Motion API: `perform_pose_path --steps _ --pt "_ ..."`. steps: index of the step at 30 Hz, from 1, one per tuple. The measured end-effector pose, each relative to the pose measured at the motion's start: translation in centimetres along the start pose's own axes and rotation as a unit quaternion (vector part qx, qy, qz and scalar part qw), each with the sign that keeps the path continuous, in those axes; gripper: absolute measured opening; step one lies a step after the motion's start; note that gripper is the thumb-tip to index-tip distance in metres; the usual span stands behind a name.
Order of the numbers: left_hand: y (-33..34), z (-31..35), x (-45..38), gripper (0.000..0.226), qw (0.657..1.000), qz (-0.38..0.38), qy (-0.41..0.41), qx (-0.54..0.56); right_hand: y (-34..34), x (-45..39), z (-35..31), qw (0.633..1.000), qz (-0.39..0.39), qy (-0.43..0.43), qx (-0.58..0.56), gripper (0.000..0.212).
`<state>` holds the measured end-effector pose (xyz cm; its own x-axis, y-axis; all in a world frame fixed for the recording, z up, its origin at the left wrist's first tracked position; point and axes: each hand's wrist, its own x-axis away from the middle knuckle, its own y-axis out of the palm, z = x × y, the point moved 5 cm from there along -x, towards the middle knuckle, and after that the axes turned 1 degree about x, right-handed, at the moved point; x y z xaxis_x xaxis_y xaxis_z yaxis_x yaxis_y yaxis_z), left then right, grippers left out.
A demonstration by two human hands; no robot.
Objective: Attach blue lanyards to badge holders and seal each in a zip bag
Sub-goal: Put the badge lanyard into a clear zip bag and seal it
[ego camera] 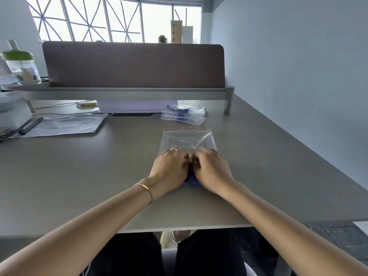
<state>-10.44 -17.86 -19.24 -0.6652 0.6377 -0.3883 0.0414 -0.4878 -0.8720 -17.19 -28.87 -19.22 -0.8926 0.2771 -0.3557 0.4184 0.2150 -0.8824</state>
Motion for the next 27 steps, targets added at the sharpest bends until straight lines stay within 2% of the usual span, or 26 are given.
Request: perform_pose_path --steps 4,9,12,14,15,17,18,21,24,27 --pt "0.8 -0.7 0.2 0.022 1.000 0.008 0.004 0.019 1.2 0.5 0.3 0.999 -0.050 0.007 0.015 0.033" --pt "1.5 -1.9 0.0 0.042 0.997 -0.060 -0.052 -0.012 2.2 0.4 1.6 0.984 -0.167 0.046 0.047 0.056" --pt "1.9 -2.5 0.0 0.049 0.994 -0.088 -0.068 0.010 2.4 0.4 2.2 0.976 -0.204 0.056 0.059 0.066" --pt "1.2 -2.4 -0.1 0.044 0.995 -0.058 -0.062 0.046 2.0 0.3 2.1 0.979 -0.192 0.052 0.033 0.066" --pt "0.3 -2.2 -0.2 0.038 0.997 -0.016 -0.048 0.058 1.5 0.1 1.8 0.986 -0.163 0.040 0.019 0.063" --pt "-1.8 -1.8 -0.7 0.026 0.996 0.075 -0.007 0.052 0.0 -0.6 1.2 0.998 -0.067 0.002 0.005 0.049" --pt "-2.4 -1.7 -1.1 0.024 0.995 0.089 0.005 0.042 -0.6 -1.0 0.8 1.000 -0.026 -0.014 0.001 0.040" --pt "-2.4 -1.5 -3.2 0.027 0.999 0.041 -0.004 0.013 -1.2 -2.8 -0.2 1.000 0.005 -0.021 0.012 0.019" --pt "-1.0 -1.9 -4.8 0.029 1.000 -0.006 -0.024 -0.018 -0.2 -4.4 -0.5 0.998 -0.017 -0.035 0.057 0.019" --pt "0.5 -3.3 -5.3 0.022 0.999 -0.004 -0.037 -0.018 1.5 -5.0 0.8 0.999 -0.026 -0.025 0.038 0.018"
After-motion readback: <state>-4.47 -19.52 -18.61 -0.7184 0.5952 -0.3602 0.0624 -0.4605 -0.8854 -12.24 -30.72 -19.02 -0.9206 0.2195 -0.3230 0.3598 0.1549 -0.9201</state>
